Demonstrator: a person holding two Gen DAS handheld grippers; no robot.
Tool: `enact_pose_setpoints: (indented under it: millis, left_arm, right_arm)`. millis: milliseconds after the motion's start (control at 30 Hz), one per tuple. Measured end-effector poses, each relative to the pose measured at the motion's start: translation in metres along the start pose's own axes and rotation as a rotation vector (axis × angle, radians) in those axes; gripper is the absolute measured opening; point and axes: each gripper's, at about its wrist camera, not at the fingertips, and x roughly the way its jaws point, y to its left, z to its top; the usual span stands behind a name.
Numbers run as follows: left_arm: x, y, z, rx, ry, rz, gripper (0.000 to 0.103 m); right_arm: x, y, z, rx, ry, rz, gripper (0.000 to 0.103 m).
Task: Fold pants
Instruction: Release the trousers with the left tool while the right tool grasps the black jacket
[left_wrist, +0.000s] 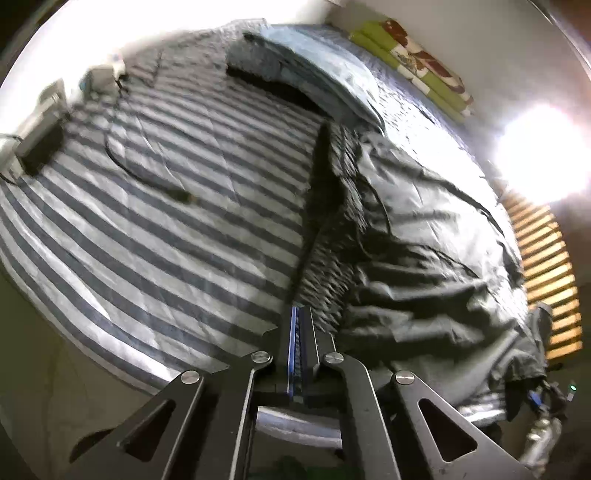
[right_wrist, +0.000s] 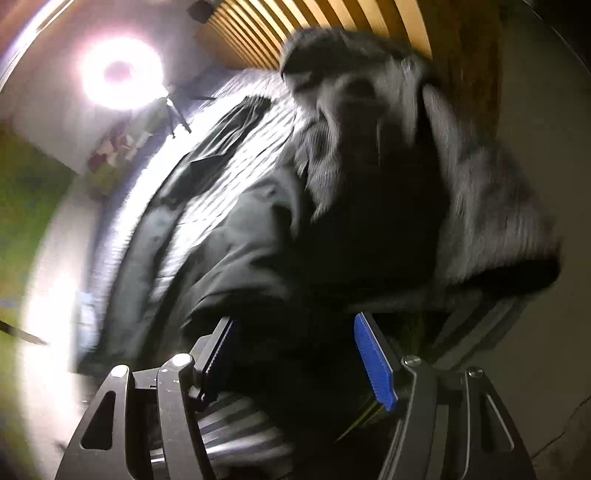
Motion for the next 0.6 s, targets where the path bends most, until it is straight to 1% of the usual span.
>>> enact_pose_setpoints:
  millis: [33, 67, 100, 133, 167, 200, 233, 267, 300, 367, 400, 467, 500, 533, 567, 600]
  left_arm:
    - [0.004, 0.0, -0.002, 0.0, 0.021, -0.015, 0.005]
    - [0.01, -0.003, -0.005, 0.01, 0.039, -0.019, 0.016]
    - [0.014, -0.006, -0.009, 0.021, 0.048, -0.014, 0.025]
    - [0.018, -0.009, -0.011, 0.029, 0.055, -0.013, 0.04]
    - [0.024, -0.013, -0.014, 0.04, 0.067, -0.014, 0.048]
    - [0.029, -0.017, -0.015, 0.049, 0.074, -0.009, 0.05]
    - [0.035, -0.025, -0.017, 0.071, 0.081, 0.002, 0.052]
    - [0.039, -0.031, -0.018, 0.094, 0.084, 0.014, 0.055]
    - [0.042, -0.035, -0.019, 0.11, 0.084, 0.023, 0.057]
    - [0.047, -0.048, -0.021, 0.155, 0.09, 0.036, 0.058]
    - [0.049, -0.051, -0.022, 0.171, 0.091, 0.042, 0.059]
    - [0.052, -0.058, -0.023, 0.198, 0.092, 0.048, 0.059]
    - [0.053, -0.059, -0.023, 0.2, 0.099, 0.038, 0.059]
    - [0.055, -0.061, -0.024, 0.203, 0.103, 0.035, 0.059]
    - [0.056, -0.062, -0.025, 0.214, 0.1, 0.047, 0.058]
    - [0.057, -0.063, -0.026, 0.223, 0.099, 0.055, 0.058]
  right_arm:
    - [0.003, 0.007, 0.002, -0.044, -0.018, -0.039, 0.06]
    - [0.006, 0.013, 0.005, -0.08, -0.028, -0.068, 0.06]
    - [0.01, 0.021, 0.008, -0.108, -0.026, -0.07, 0.056]
    - [0.012, 0.027, 0.011, -0.125, -0.022, -0.055, 0.031]
    - [0.015, 0.042, 0.016, -0.173, -0.001, -0.06, 0.013]
    - [0.014, 0.054, 0.021, -0.226, 0.001, -0.098, 0.003]
    - [0.01, 0.069, 0.025, -0.292, -0.028, -0.145, 0.002]
    - [0.001, 0.086, 0.03, -0.383, -0.077, -0.201, 0.002]
    - [-0.012, 0.109, 0.033, -0.506, -0.146, -0.267, 0.002]
    - [-0.038, 0.147, 0.034, -0.71, -0.277, -0.348, 0.002]
    - [-0.053, 0.167, 0.03, -0.843, -0.368, -0.416, 0.002]
    - [-0.067, 0.185, 0.021, -0.989, -0.481, -0.53, 0.002]
    - [-0.07, 0.188, 0.018, -1.042, -0.514, -0.57, 0.002]
    - [-0.07, 0.185, 0.016, -1.066, -0.517, -0.589, 0.003]
    - [-0.067, 0.178, 0.017, -1.074, -0.503, -0.597, 0.003]
    - [-0.059, 0.167, 0.017, -1.072, -0.464, -0.609, 0.003]
